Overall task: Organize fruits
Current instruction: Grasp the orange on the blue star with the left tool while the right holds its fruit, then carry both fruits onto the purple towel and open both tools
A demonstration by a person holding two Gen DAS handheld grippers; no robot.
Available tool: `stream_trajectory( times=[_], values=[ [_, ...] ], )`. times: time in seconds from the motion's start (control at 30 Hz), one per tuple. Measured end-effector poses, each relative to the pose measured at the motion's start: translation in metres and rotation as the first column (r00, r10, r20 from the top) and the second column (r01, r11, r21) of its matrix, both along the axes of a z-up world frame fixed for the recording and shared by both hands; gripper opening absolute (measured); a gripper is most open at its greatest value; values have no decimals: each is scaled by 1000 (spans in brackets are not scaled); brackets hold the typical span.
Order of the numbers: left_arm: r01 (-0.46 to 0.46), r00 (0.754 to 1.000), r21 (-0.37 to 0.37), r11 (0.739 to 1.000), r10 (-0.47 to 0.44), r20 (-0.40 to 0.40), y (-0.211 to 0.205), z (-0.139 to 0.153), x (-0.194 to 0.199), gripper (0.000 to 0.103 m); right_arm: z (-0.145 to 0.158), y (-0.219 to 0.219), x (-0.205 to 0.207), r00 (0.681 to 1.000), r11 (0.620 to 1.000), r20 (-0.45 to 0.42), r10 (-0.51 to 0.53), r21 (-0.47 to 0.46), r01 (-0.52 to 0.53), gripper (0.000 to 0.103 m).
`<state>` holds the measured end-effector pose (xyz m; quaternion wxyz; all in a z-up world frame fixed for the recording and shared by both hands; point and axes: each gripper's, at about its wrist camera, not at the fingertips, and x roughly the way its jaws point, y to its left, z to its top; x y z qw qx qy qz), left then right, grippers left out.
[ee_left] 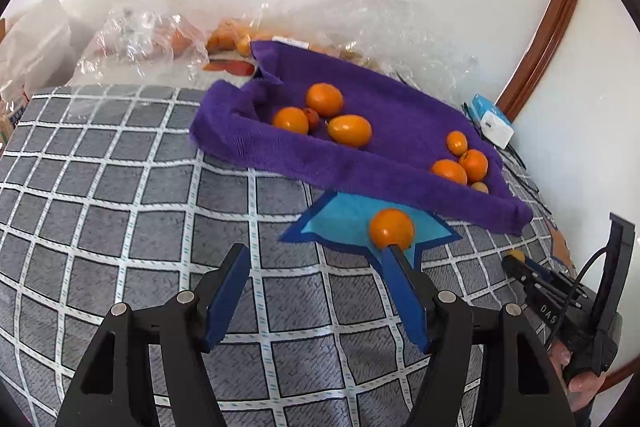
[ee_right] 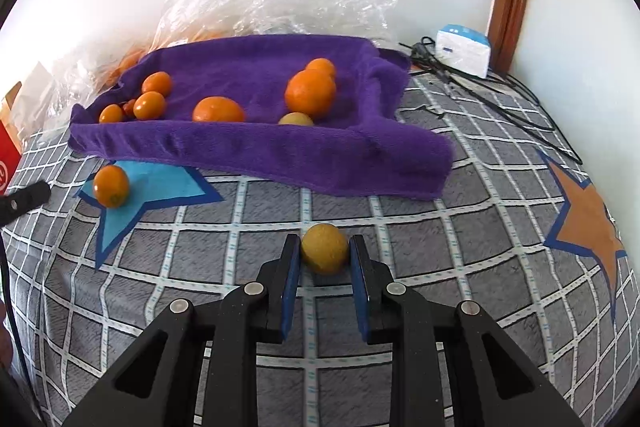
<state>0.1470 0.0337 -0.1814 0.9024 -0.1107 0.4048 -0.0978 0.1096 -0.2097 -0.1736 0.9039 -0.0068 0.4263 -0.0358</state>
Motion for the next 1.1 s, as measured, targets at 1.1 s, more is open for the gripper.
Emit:
stream_trajectory(
  times=[1.1],
  values=[
    [10,999,-54,998,-8,34,-53,-13,28,33,-1,-8,-2,999,995,12,37,90,-38,24]
  ],
)
